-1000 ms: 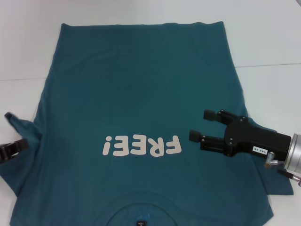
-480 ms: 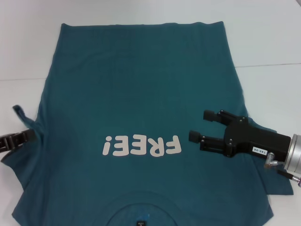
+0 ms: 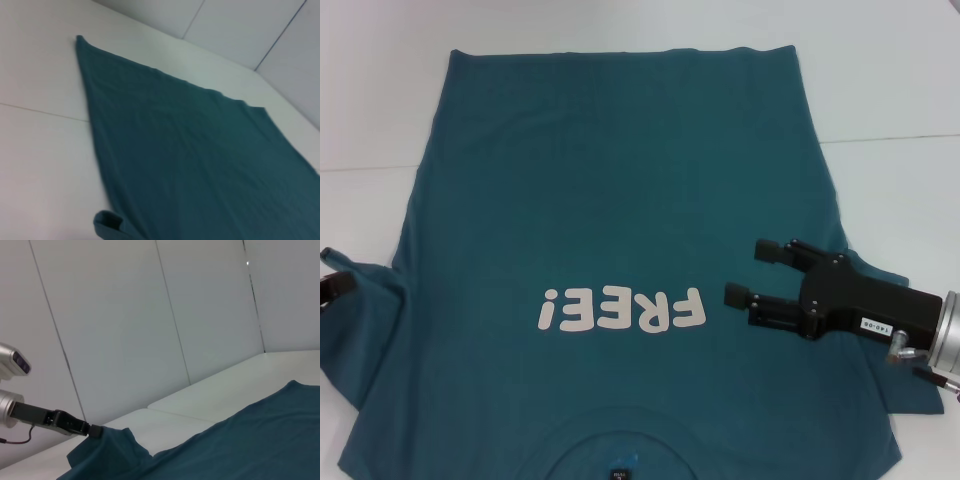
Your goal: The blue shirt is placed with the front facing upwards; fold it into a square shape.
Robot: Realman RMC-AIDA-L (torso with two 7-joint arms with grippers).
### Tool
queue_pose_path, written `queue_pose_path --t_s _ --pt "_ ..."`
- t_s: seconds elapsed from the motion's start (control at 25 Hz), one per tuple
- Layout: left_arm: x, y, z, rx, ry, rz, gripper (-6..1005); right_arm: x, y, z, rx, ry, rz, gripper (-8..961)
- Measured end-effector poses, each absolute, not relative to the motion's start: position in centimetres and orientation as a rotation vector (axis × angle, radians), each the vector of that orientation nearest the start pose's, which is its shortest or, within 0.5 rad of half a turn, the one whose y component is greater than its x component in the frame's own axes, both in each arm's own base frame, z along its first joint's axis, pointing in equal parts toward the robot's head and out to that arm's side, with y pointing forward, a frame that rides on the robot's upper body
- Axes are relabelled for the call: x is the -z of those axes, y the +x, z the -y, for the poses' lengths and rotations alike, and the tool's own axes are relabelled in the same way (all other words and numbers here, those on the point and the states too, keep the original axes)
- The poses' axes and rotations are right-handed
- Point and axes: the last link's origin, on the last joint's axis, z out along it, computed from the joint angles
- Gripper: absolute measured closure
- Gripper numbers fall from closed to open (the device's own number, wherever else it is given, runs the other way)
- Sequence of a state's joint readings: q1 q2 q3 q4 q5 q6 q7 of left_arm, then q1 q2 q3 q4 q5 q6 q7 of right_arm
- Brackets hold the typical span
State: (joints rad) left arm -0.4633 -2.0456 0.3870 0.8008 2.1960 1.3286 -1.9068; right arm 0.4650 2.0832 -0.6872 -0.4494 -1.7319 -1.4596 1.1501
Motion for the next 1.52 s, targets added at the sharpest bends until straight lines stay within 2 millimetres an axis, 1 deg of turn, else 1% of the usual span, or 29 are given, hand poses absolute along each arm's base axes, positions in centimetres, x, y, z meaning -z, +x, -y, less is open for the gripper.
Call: queue_pose_path --t_s 0.28,0.44,0.64,0.84,1.08,1.28,1.52 --pt "-9.4 -35.1 -34.3 0.548 -2.023 1.285 997 1.6 28.2 -31.8 -0.916 -2.464 -0.651 12" --pt "-9.9 -35.3 -34.4 0.513 -2.019 1.269 997 1.6 28.2 -31.8 -0.916 -2.464 -0.652 12" --pt "-10.2 -35.2 -34.5 0.504 -2.017 1.256 997 1.7 28.2 -31.7 -0.919 -2.464 -0.656 12" --pt "-11.4 -34.9 -34.8 0.494 -1.999 1.221 997 1.6 28.2 -31.8 -0.918 -2.464 -0.656 12" --pt "-12.2 -34.9 -34.9 0.492 -1.980 1.199 997 1.6 28.2 -31.8 -0.922 -2.462 -0.666 12" --pt "-11.8 -34.8 -34.7 0.507 -1.984 1.225 997 1.6 28.1 -31.8 -0.924 -2.462 -0.666 12" --pt "-9.9 -34.2 -34.1 0.572 -2.034 1.310 997 1.6 28.1 -31.9 -0.923 -2.463 -0.665 12"
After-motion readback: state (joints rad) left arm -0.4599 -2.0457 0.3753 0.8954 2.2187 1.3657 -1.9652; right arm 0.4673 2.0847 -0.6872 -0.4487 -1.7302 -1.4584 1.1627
